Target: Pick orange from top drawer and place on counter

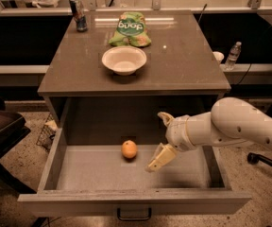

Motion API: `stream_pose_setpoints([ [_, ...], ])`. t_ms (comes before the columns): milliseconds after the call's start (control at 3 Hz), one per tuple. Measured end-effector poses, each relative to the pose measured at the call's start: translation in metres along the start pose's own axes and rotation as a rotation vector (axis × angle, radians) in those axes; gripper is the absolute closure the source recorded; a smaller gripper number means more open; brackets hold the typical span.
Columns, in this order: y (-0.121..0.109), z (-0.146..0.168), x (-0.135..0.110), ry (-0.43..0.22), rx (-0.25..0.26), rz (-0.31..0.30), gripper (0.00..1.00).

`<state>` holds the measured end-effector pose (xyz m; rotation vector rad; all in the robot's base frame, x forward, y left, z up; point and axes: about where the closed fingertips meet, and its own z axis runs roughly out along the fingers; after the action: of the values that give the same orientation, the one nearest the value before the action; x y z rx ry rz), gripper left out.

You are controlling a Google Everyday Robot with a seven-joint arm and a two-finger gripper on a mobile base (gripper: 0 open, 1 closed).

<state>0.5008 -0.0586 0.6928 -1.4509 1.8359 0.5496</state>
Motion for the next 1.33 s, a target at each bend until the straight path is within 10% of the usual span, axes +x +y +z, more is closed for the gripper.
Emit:
stream_pose_setpoints([
  [667,0.010,0.089,-0.002,-0.093,-0.046,-0.001,0.03],
  [1333,0.024,0.131,-0.002,-0.094,-0.084,-0.015,0.57],
])
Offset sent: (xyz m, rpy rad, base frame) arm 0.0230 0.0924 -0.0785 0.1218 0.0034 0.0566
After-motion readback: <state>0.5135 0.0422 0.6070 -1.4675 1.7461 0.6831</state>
